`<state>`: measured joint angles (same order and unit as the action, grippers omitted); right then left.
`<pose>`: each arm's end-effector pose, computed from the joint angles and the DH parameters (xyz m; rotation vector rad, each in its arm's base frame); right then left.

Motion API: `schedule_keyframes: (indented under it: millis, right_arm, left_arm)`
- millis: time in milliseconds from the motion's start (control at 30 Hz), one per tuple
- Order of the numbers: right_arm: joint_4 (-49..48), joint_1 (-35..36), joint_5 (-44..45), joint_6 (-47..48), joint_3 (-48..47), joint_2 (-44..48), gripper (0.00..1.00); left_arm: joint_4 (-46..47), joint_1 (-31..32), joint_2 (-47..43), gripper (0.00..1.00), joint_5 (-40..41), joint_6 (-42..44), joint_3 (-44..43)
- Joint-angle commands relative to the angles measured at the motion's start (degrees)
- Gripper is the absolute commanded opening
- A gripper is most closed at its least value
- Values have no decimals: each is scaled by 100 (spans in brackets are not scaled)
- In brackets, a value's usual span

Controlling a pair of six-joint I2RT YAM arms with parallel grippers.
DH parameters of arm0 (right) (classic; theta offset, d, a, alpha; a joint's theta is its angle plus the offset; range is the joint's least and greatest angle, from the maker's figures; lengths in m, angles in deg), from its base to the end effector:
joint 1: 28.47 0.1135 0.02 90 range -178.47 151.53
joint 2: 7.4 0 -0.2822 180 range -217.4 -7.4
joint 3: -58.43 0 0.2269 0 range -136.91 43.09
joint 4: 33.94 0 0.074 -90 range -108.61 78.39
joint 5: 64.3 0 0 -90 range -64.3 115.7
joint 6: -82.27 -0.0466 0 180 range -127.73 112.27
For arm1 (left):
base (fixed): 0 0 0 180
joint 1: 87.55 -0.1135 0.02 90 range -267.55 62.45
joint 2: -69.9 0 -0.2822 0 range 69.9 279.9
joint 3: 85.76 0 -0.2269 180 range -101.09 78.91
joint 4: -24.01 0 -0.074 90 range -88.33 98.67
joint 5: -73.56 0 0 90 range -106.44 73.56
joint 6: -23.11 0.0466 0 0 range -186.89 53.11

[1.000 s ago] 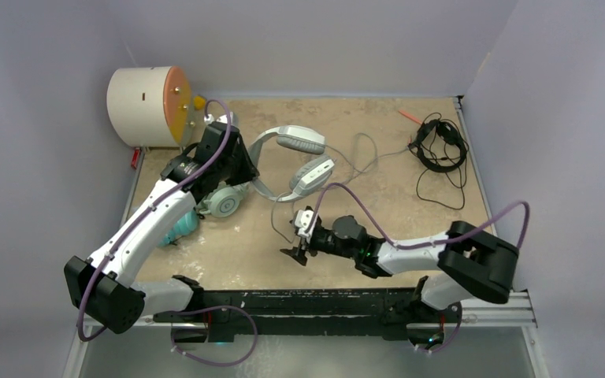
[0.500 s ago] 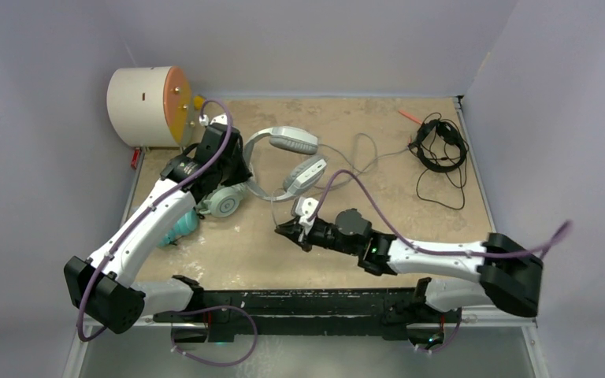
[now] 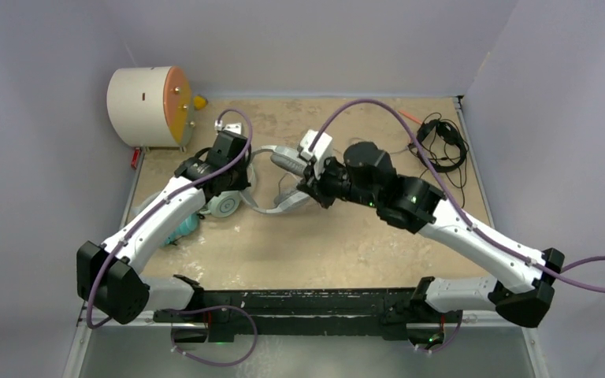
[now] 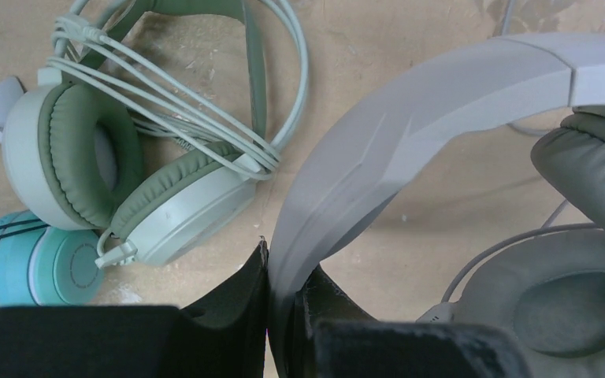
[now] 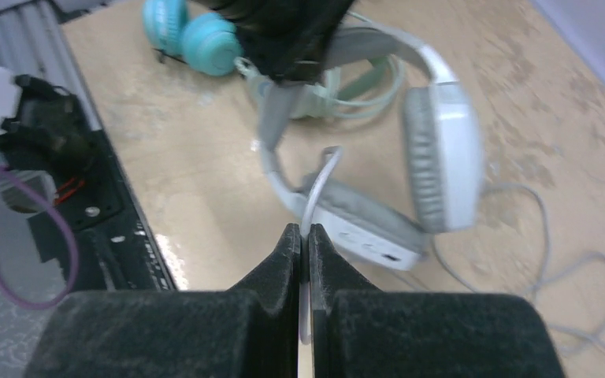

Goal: Wrap the headphones
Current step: Wrap the headphones cable around the headphones.

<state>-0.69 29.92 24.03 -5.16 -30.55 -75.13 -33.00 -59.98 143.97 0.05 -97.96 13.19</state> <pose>0.1259 0.2072 0.4318 -0.9514 1.5736 0.7207 0.2224 -0.1012 0.3215 -0.1994 2.3916 -0.1240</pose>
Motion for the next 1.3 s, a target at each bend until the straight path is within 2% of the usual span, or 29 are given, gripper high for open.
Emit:
schedule_keyframes:
  millis: [0,100,233,367,533,867,933,1033,1267]
  right_arm:
    - [1709,-643,-69,276,-848,-452,0]
    - [2038,-848,-30,418,-1142,-652,0]
    - [2020,-878,252,652,-1179,-633,0]
    - [1897,-897,859,963,-1197,-638,1]
    - [1780,-982,1434,1275,-1219,-784,8]
    - [958,-1539,1036,1048,-959,-1199,9]
    - [897,-1759,789,959,-980,-1335,8]
    - [849,-2130,267,658,-944,-1506,4]
    - [-191,-2750,-387,-293,244,-1279,0]
  left_arm:
    - [522,130,-20,0,-170,665,33]
    - [405,158,37,0,119,727,66]
    - [331,156,137,0,203,754,76]
    - [361,181,237,0,-124,945,90]
    - [26,287,461,0,-800,1388,-110]
    - [-506,730,602,0,-1614,1751,-484]
    - [-593,897,580,0,-1623,1806,-524]
    - [-657,1091,521,0,-2044,1875,-537]
    - [-501,1119,204,0,-2675,1684,-501]
